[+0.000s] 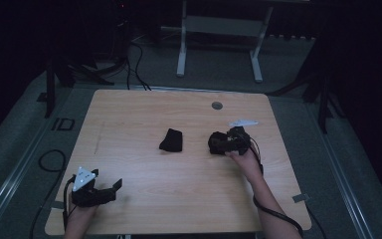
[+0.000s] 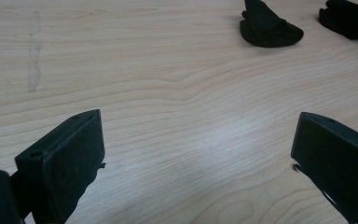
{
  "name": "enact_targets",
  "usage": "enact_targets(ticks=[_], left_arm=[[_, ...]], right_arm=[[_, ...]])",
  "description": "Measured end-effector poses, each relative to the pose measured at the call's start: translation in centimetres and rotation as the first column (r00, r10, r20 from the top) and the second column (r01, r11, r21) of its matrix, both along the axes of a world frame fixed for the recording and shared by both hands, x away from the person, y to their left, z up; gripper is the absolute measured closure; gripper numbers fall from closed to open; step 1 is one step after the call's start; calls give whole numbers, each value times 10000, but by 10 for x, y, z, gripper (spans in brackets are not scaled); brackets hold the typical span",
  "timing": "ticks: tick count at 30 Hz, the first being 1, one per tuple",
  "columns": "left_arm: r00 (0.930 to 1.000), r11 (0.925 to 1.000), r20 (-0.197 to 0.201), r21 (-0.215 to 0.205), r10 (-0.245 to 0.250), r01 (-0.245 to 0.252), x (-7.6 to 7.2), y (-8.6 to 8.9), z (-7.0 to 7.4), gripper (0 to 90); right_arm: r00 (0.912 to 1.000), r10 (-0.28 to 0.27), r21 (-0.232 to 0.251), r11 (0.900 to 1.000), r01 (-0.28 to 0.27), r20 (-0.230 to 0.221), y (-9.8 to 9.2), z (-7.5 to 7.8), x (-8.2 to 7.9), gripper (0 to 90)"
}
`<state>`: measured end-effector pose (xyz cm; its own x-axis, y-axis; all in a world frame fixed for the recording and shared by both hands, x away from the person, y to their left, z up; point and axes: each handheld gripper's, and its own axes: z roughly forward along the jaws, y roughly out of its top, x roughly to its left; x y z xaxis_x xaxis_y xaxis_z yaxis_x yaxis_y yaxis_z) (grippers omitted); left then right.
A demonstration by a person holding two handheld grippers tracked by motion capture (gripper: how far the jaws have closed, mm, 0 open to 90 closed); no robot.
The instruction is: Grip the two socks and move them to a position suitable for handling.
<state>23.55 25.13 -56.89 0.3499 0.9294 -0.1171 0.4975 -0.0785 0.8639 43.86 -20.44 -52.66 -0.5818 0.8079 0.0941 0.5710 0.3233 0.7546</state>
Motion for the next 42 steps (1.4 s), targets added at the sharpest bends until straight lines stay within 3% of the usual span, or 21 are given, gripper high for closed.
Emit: enact_targets(ticks=[5, 8, 10, 11, 14, 16, 20, 21, 25, 28, 33, 38, 39, 42], left_arm=[[9998, 9996, -9, 201, -207, 207, 0, -2, 0, 33], [9998, 9997, -15, 112, -217, 217, 0, -1, 0, 37], [9998, 9997, -49, 66, -216, 216, 0, -1, -1, 37], [9997, 9997, -78, 77, -212, 212, 0, -1, -1, 37], [9997, 9997, -57, 87, -218, 218, 0, -2, -1, 37], [9997, 9997, -27, 62, -247, 247, 0, -2, 0, 37], [9995, 9996, -93, 43, -287, 288, 1, -2, -1, 40], [9995, 9995, -92, 39, -297, 298, 1, -2, -1, 40], [9998, 9998, 12, -81, -194, 194, 1, -1, 0, 40], [9999, 9998, -26, -138, -166, 165, 1, 0, 0, 40], [9999, 9999, 21, -70, -148, 148, 1, -2, 1, 40], [9999, 9999, 80, -52, -101, 101, 1, -3, 2, 40], [9999, 9999, 80, -52, -101, 101, 1, -3, 2, 40], [9998, 9998, 140, -114, -145, 146, 2, -5, 3, 40]], right_arm=[[9999, -107, -671, 9977, 98, -122, 17, -11, 10, 317], [9996, -126, -1577, 9875, 82, -271, 23, -24, 12, 364], [9993, -130, -2241, 9743, 206, 355, 29, -30, 6, 398], [9983, -168, -2341, 9718, 293, 552, 31, -32, 4, 420], [9960, -254, -2358, 9708, 451, 858, 32, -33, 0, 542], [9929, -279, -2593, 9641, 573, 1155, 32, -34, -2, 644], [9901, -256, -3039, 9503, 669, 1378, 34, -33, -4, 720], [9903, -280, -3044, 9501, 686, 1358, 34, -32, -4, 734], [9913, -264, -2305, 9715, 558, 1286, 31, -20, -12, 745], [9897, 40, -1778, 9838, 218, 1431, 31, -5, -26, 745], [9820, 651, -1479, 9882, -388, 1773, 37, 18, -62, 745], [9844, 624, -624, 9967, -527, 1645, 38, 37, -98, 745], [9844, 624, -624, 9967, -527, 1645, 38, 37, -98, 745], [9719, 1169, -716, 9920, -1043, 2045, 44, 45, -129, 744]])
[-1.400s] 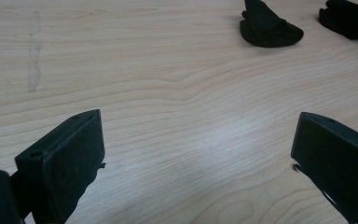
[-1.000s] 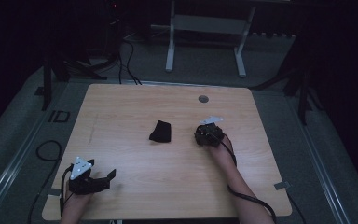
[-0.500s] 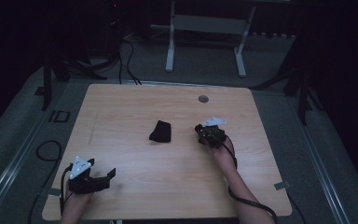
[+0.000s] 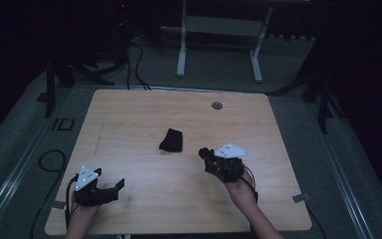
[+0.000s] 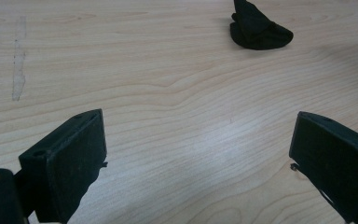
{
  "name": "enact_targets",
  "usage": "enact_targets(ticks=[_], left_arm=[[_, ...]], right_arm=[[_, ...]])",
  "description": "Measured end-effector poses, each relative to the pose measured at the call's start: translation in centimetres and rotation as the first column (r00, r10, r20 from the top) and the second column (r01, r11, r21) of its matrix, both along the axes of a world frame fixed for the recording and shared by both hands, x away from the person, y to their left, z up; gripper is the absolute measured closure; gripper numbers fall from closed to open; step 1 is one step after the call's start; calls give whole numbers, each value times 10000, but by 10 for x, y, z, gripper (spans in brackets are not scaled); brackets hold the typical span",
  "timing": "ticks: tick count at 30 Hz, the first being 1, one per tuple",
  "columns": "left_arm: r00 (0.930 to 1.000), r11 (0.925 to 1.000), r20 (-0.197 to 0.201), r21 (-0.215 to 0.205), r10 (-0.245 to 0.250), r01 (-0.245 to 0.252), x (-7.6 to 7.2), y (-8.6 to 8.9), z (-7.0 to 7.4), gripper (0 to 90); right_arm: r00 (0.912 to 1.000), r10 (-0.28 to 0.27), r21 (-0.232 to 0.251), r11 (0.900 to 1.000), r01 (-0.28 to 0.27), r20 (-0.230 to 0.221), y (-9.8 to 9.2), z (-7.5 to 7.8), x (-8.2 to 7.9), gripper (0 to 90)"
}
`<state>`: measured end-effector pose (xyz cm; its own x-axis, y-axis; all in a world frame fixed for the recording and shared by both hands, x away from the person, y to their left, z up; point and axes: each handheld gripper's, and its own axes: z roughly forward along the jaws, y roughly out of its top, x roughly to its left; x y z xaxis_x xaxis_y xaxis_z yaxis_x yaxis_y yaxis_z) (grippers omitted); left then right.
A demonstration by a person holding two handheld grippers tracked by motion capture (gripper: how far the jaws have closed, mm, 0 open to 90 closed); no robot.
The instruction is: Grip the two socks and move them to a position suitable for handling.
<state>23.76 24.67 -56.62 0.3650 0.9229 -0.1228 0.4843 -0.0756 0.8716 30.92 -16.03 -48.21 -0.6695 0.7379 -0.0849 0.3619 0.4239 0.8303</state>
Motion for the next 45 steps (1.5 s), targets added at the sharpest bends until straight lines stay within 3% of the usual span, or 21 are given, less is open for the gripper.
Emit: enact_targets(ticks=[4, 9, 14, 19, 24, 27, 29, 31, 34, 35, 37, 39, 41, 43, 45], left_arm=[[9999, 9999, -22, 57, -155, 155, 1, -4, 1, 40], [9997, 9997, 79, 51, -228, 227, 3, -8, 2, 40], [9989, 9989, 93, 12, -462, 462, 5, -11, 1, 39], [9989, 9989, -39, 21, -463, 464, 6, -14, 0, 39], [9983, 9983, -62, 58, -577, 578, 7, -17, -1, 39], [9980, 9981, -78, 23, -622, 622, 7, -18, 0, 39], [9975, 9975, -65, -15, -710, 710, 6, -19, 2, 39], [9972, 9973, 101, 63, -735, 734, 5, -22, 7, 41], [9950, 9958, 400, -55, -912, 915, 2, -29, 14, 53], [9923, 9930, 451, -215, -1155, 1165, 2, -32, 15, 60], [9851, 9847, 365, -419, -1679, 1694, 2, -42, 18, 66], [9759, 9737, 411, -704, -2143, 2168, 2, -55, 20, 104], [9600, 9559, 309, -881, -2783, 2800, 4, -71, 21, 147], [9450, 9427, 139, -657, -3268, 3270, 7, -88, 21, 204], [9242, 9235, -46, -420, -3818, 3813, 11, -108, 19, 248]], right_arm=[[9996, 206, -297, 9994, -201, 178, 6, -6, -23, 743], [9998, 203, -436, 9988, -206, -62, 13, -30, -35, 742], [9993, 39, -490, 9988, -57, -384, 22, -50, -32, 738], [9989, -277, -724, 9971, 250, -366, 32, -64, -24, 734], [9968, -197, -900, 9959, 127, -777, 39, -84, -20, 728], [9963, -224, -880, 9960, 151, -827, 41, -83, -20, 702], [9925, 33, -581, 9983, -105, -1223, 40, -78, -19, 581], [9902, 437, -279, 9985, -478, -1326, 37, -67, -20, 427], [9923, 518, 339, 9983, -482, -1128, 27, -44, -23, 375], [9942, 530, 431, 9979, -491, -935, 23, -36, -25, 393], [9971, 669, 320, 9973, -658, -351, 17, -21, -29, 513], [9961, 790, 332, 9964, -777, -402, 14, -13, -31, 609], [9942, 934, 235, 9955, -923, -524, 14, -14, -33, 595], [9917, 1035, -69, 9945, -1043, -757, 17, -24, -33, 510], [9876, 1021, -103, 9945, -1040, -1196, 18, -38, -32, 462]])
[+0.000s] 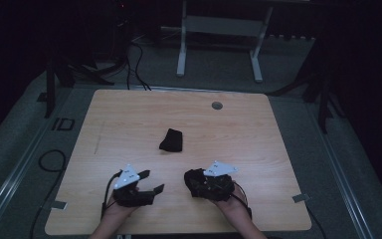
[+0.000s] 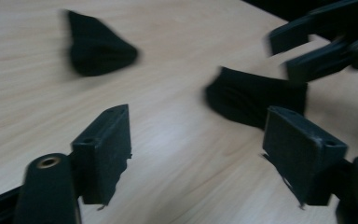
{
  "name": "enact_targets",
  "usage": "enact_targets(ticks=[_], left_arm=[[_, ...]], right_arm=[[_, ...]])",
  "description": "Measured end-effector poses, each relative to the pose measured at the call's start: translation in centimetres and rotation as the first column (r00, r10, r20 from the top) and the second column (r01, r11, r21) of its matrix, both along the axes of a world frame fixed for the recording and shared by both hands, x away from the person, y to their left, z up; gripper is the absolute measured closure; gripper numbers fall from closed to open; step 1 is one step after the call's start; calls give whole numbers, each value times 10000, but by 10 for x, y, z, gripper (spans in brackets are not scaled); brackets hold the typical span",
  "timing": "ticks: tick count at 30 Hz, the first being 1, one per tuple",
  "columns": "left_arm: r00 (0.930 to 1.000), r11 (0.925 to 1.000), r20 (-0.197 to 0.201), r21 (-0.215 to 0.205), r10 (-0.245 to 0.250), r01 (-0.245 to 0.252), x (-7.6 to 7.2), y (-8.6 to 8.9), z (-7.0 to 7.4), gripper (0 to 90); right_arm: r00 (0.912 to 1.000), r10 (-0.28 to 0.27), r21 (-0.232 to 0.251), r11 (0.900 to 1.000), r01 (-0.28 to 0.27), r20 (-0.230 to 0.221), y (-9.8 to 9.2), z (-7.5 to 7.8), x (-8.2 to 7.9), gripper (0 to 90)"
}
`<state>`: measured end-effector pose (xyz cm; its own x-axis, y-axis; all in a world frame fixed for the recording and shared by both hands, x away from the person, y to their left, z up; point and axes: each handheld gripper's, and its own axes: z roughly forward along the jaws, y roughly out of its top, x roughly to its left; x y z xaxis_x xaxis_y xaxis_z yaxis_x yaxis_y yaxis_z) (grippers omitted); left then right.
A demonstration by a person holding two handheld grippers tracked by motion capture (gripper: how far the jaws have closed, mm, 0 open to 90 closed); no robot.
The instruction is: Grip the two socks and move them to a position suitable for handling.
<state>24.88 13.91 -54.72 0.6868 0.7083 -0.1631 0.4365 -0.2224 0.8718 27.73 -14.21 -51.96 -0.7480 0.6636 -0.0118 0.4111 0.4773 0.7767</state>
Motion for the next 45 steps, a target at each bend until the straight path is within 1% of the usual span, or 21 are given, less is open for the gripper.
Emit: enact_targets(ticks=[2, 5, 8, 10, 13, 14, 15, 19, 20, 21, 22, 24, 25, 28, 30, 32, 34, 37, 39, 41, 45], left_arm=[[9992, 9989, -64, 240, -400, 401, 4, -14, -2, 324], [9952, 9927, -397, 780, -896, 925, 14, -35, -6, 400], [9918, 9865, -815, 1224, -989, 1084, 26, -50, -12, 455], [9901, 9833, -950, 1404, -1032, 1160, 33, -58, -15, 494], [9818, 9770, -1353, 1485, -1332, 1530, 43, -66, -19, 548], [9798, 9737, -1474, 1632, -1353, 1590, 46, -69, -21, 551], [9782, 9705, -1537, 1749, -1395, 1659, 50, -72, -23, 555], [9768, 9691, -1543, 1736, -1487, 1750, 57, -80, -23, 634], [9762, 9670, -1508, 1787, -1556, 1817, 58, -82, -23, 674], [9736, 9659, -1572, 1734, -1655, 1922, 58, -85, -24, 749], [9747, 9646, -1508, 1815, -1650, 1914, 58, -87, -23, 808], [9749, 9636, -1473, 1849, -1669, 1929, 56, -89, -22, 861], [9746, 9661, -1511, 1735, -1655, 1910, 56, -88, -21, 866], [9736, 9630, -1467, 1803, -1750, 2003, 53, -86, -18, 876], [9752, 9573, -1293, 2057, -1794, 2034, 49, -86, -14, 880], [9754, 9561, -1212, 2078, -1843, 2065, 47, -85, -12, 881], [9727, 9536, -1281, 2089, -1933, 2170, 44, -84, -11, 881], [9736, 9486, -1214, 2300, -1935, 2172, 37, -82, -8, 882], [9728, 9471, -1278, 2347, -1933, 2190, 35, -80, -8, 884], [9712, 9503, -1339, 2176, -1971, 2229, 35, -77, -7, 884], [9679, 9436, -1341, 2289, -2127, 2391, 34, -79, -7, 884]], right_arm=[[9998, 83, -310, 9995, -89, -180, 2, -11, 0, 417], [9994, 180, -795, 9966, -202, -282, 6, -23, -1, 409], [9983, 190, -1155, 9930, -253, -554, 8, -33, 1, 419], [9985, 170, -1186, 9927, -230, -513, 9, -36, 0, 471], [9996, 94, -1324, 9911, -128, -266, 9, -38, -2, 608], [9997, 61, -1357, 9907, -90, -220, 9, -38, -1, 636], [9997, 40, -1320, 9912, -71, -237, 9, -38, -1, 654], [9994, 74, -1163, 9932, -113, -340, 6, -38, 1, 690], [9993, 46, -1134, 9935, -88, -372, 6, -38, 1, 693], [9992, 17, -1107, 9938, -60, -392, 5, -38, 1, 697], [9993, -26, -1096, 9940, -14, -370, 5, -38, 1, 704], [9994, -126, -1030, 9946, 91, -334, 3, -37, 1, 718], [9993, -179, -947, 9954, 146, -331, 1, -36, 1, 727], [9983, -265, -390, 9989, 244, -524, -7, -28, 2, 736], [9988, -255, -305, 9992, 242, -420, -10, -22, 1, 737], [9991, -270, -173, 9995, 264, -335, -12, -17, -1, 737], [9990, -268, 52, 9996, 270, -362, -16, -12, -2, 745], [9980, -254, 447, 9986, 280, -577, -23, -7, -2, 759], [9973, -472, 660, 9965, 509, -557, -29, -5, -2, 764], [9957, -634, 823, 9942, 688, -671, -37, -3, 0, 769], [9907, -658, 1123, 9905, 793, -1194, -45, -9, 4, 763]])
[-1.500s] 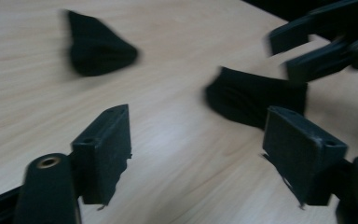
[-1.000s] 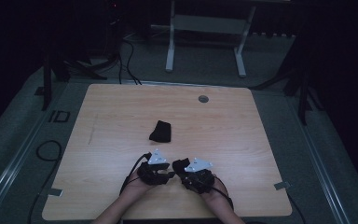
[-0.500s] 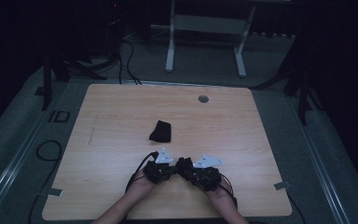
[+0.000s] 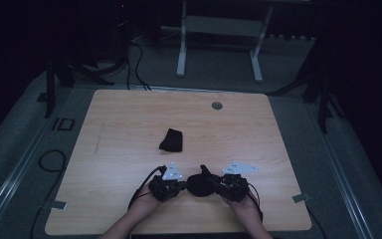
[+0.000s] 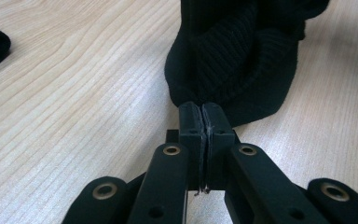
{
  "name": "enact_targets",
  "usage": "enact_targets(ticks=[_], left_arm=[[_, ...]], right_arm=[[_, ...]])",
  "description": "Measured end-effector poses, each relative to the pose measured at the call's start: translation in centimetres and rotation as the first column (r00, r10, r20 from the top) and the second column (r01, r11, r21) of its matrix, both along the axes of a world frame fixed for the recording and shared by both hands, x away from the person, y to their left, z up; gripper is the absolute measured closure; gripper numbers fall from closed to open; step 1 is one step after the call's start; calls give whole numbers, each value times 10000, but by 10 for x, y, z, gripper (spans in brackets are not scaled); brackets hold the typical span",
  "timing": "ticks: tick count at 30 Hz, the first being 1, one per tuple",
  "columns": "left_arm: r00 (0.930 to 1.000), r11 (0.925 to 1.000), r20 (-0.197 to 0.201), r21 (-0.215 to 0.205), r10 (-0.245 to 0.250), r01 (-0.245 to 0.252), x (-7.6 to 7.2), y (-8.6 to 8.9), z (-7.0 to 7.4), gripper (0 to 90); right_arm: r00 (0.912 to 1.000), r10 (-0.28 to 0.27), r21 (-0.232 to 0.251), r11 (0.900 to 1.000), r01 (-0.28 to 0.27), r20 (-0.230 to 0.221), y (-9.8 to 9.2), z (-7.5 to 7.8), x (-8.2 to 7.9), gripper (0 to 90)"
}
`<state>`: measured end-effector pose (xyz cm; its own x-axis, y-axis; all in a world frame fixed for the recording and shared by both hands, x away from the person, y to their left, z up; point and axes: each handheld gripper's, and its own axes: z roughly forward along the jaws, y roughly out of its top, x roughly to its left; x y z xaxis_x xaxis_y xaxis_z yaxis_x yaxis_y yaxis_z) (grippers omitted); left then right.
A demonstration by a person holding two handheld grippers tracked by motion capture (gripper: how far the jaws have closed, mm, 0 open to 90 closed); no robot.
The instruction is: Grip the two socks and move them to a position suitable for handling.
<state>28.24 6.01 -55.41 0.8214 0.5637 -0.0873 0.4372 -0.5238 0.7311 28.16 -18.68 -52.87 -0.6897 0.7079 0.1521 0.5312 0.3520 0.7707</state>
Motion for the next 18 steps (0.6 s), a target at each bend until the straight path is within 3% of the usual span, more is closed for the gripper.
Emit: enact_targets(ticks=[4, 8, 12, 15, 18], left_arm=[[9999, 9996, -139, 265, 4, 0, 1, -2, -5, 883], [9987, 9999, -494, 76, 118, -114, 5, 1, -9, 881], [9985, 9998, -543, 157, 88, -80, 6, 1, -11, 880], [9984, 9998, -547, 169, 107, -98, 7, 0, -12, 880], [9984, 9998, -558, 183, 98, -88, 7, 1, -11, 880]], right_arm=[[9991, -100, -273, 9996, 89, -407, -2, -10, 3, 704], [9962, -515, -448, 9978, 484, -699, -13, -18, 6, 644], [9895, -981, -609, 9939, 920, -1057, -25, -23, 11, 593], [9854, -1326, -644, 9899, 1263, -1070, -33, -24, 14, 553], [9803, -1858, -1063, 9783, 1781, -671, -41, -21, 18, 548]])
